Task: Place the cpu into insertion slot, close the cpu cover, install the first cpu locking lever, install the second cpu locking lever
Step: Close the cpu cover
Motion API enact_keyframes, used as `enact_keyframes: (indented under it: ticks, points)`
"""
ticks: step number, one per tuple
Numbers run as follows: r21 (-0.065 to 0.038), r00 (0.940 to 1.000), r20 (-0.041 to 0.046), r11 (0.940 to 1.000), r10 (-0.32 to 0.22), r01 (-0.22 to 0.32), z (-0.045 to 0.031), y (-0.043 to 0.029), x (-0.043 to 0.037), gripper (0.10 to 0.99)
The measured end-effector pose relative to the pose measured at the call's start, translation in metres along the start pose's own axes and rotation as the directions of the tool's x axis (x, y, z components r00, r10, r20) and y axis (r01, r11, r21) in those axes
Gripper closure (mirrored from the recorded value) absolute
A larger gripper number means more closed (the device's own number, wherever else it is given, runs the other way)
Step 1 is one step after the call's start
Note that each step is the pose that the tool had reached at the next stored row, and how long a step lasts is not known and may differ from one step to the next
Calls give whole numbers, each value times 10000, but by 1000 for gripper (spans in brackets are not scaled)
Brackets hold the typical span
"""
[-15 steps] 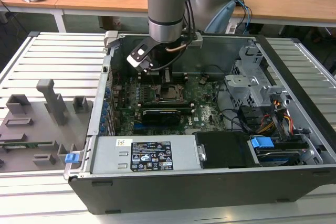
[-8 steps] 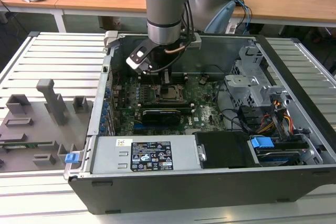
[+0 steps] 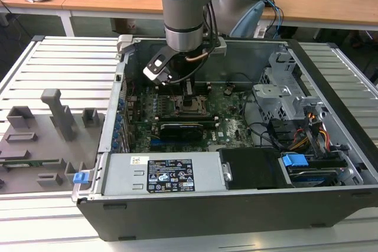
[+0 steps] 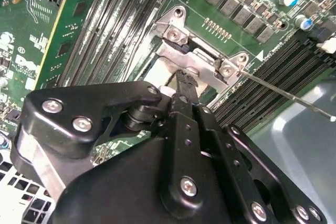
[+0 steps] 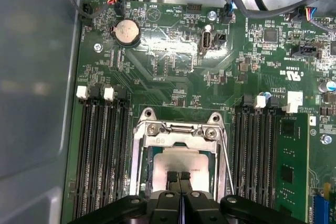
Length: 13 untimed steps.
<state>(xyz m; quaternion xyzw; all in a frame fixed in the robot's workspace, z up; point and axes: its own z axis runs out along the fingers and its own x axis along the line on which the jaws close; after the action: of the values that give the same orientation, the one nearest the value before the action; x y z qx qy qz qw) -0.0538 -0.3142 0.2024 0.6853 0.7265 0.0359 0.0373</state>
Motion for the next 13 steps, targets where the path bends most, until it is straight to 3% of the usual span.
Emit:
enact_keyframes:
  ticks: [3, 7, 9, 13]
  points:
    - [-9, 10000, -1, 10000, -3, 3, -8, 31, -3, 980]
    - [-8, 10000, -3, 10000, -5, 5, -141, 46, -2, 980]
    - [-6, 10000, 0, 10000, -4, 4, -168, 48, -2, 980]
    - [-5, 10000, -1, 10000, -4, 4, -169, -17, 2, 980]
